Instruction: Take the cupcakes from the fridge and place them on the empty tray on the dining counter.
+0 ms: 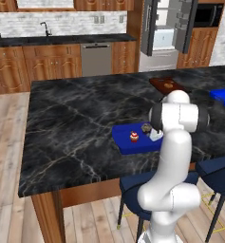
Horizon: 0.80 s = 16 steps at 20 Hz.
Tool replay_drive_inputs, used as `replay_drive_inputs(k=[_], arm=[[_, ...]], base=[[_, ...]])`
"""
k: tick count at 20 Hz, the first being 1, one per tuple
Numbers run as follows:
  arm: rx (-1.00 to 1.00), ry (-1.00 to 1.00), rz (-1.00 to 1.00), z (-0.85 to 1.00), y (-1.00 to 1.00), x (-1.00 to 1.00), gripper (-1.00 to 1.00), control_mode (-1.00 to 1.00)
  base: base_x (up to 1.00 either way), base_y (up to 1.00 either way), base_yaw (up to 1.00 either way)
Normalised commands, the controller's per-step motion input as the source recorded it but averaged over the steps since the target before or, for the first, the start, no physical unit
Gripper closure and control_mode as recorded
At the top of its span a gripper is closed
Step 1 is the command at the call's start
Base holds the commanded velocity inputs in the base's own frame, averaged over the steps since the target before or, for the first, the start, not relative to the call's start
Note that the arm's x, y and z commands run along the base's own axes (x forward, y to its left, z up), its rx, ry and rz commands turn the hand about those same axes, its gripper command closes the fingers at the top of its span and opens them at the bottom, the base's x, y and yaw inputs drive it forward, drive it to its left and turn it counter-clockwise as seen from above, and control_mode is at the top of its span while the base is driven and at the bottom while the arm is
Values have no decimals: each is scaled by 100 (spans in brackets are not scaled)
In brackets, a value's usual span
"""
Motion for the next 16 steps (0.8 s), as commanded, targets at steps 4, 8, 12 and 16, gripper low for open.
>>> replay_drive_inputs(k=[4,8,12,16], arm=[[0,6,4,0,-14,3,-100,-100],[0,0,5,0,-12,-21,-100,-100],[0,0,2,0,0,-23,-100,-100],[0,0,2,0,0,-15,-100,-100]], base=[[0,0,0],[0,0,0],[0,0,0],[0,0,0]])
